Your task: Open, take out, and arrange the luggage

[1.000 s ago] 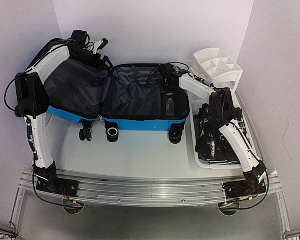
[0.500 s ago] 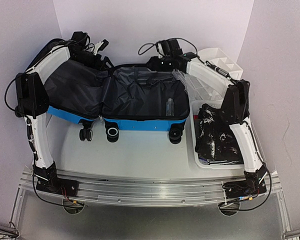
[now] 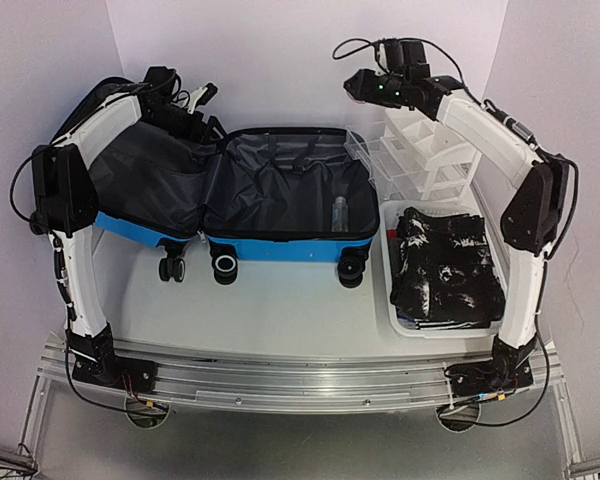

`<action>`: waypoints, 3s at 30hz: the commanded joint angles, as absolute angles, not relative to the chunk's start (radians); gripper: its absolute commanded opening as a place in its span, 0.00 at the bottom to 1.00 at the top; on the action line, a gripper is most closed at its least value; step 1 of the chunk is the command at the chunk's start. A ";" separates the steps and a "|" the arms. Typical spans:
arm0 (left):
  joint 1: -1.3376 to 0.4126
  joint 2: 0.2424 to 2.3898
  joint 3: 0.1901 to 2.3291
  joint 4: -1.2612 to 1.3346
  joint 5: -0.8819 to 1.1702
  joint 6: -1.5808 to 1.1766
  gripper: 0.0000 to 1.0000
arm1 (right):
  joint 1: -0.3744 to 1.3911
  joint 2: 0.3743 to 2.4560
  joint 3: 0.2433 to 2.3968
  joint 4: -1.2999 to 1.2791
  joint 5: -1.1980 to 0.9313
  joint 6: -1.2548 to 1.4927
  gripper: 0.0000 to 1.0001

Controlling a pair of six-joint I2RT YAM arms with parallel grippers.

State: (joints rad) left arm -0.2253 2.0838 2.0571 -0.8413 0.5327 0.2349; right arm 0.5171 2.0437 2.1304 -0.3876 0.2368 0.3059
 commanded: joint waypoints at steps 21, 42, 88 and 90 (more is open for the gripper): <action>-0.221 2.034 2.037 -0.852 0.557 0.235 1.00 | 0.417 2.232 2.205 -0.710 0.242 0.329 0.59; -0.221 2.048 2.039 -0.847 0.570 0.212 1.00 | 0.713 2.144 2.306 -0.737 0.389 0.489 0.60; -0.219 2.039 1.994 -0.829 0.583 0.178 1.00 | 0.683 2.580 2.405 -1.020 0.108 0.595 0.13; -0.220 2.038 1.993 -0.833 0.581 0.182 0.99 | 0.683 2.556 2.436 -1.008 0.096 0.563 0.11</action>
State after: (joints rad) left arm -0.2253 2.0827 1.9926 -0.8463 0.5732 0.1822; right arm 0.6734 2.5619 2.3752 -1.0497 0.2217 0.6120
